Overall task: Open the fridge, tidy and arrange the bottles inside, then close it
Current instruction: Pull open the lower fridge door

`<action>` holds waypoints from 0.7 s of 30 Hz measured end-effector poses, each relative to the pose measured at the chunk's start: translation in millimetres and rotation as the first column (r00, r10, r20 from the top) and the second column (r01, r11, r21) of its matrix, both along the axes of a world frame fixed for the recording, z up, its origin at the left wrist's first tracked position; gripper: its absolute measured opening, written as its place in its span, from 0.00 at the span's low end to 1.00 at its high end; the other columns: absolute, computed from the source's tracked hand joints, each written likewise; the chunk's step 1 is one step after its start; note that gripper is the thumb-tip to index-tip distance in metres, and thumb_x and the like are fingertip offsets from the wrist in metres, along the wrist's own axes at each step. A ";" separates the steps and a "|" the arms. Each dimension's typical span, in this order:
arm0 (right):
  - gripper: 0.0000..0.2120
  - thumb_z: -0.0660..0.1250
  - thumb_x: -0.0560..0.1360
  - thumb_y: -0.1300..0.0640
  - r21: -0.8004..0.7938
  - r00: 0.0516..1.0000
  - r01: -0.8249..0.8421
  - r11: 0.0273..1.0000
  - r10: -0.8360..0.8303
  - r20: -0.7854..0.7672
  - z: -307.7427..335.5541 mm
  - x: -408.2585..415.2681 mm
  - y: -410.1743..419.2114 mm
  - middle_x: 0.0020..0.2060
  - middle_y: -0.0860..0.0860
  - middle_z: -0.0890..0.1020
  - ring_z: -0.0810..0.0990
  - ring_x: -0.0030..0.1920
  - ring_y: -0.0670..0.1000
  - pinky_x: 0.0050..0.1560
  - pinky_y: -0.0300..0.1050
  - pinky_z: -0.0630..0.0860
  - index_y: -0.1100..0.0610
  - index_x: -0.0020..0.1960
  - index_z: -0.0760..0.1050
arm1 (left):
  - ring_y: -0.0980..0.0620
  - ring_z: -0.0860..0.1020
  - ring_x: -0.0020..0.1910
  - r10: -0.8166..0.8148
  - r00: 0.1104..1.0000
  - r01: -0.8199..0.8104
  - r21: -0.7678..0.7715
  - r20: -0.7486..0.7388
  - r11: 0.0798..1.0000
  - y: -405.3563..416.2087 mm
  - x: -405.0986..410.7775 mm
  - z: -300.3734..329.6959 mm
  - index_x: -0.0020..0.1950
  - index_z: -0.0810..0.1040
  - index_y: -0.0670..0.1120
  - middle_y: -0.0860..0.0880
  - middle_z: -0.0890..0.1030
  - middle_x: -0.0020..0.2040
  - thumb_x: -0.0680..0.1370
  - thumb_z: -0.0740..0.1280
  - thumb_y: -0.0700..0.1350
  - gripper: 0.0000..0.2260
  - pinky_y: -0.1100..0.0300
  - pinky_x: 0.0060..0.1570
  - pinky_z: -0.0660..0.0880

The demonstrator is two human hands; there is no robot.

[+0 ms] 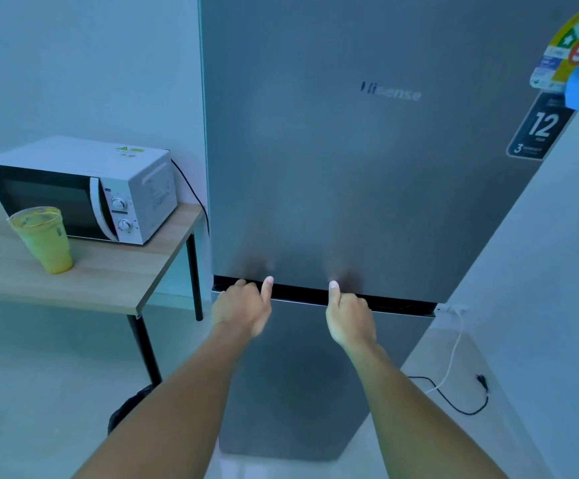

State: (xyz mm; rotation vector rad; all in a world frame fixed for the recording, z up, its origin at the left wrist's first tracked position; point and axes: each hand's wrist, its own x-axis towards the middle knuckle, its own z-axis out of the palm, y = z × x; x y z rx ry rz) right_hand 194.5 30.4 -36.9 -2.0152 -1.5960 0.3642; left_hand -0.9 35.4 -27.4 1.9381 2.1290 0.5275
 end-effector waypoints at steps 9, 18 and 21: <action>0.34 0.43 0.82 0.39 -0.031 0.997 0.071 0.997 -0.070 0.027 -7.5 4.5 4.6 0.45 0.58 0.82 0.74 0.46 0.59 0.44 0.49 0.70 0.57 0.48 0.82 | 0.43 0.71 0.37 0.061 0.982 -0.065 -0.012 -0.180 0.998 7.5 5.1 11.8 0.40 0.76 0.44 0.44 0.81 0.39 0.83 0.44 0.58 0.28 0.46 0.61 0.71; 0.31 0.46 0.83 0.41 -0.114 0.999 0.037 0.993 -0.035 0.022 3.6 -2.6 -5.8 0.42 0.56 0.79 0.71 0.47 0.57 0.45 0.50 0.69 0.58 0.39 0.78 | 0.44 0.74 0.38 0.033 0.986 -0.041 -0.044 -0.162 0.998 8.2 -6.8 13.3 0.41 0.76 0.46 0.47 0.79 0.36 0.81 0.44 0.61 0.28 0.51 0.52 0.66; 0.27 0.51 0.82 0.44 -0.118 0.998 0.048 0.992 -0.042 0.052 10.2 -3.3 -14.6 0.34 0.55 0.77 0.73 0.44 0.58 0.41 0.50 0.71 0.58 0.30 0.68 | 0.45 0.74 0.38 0.007 0.981 -0.024 -0.084 -0.196 0.996 7.9 -7.4 25.5 0.42 0.77 0.46 0.47 0.78 0.37 0.82 0.46 0.61 0.27 0.54 0.43 0.67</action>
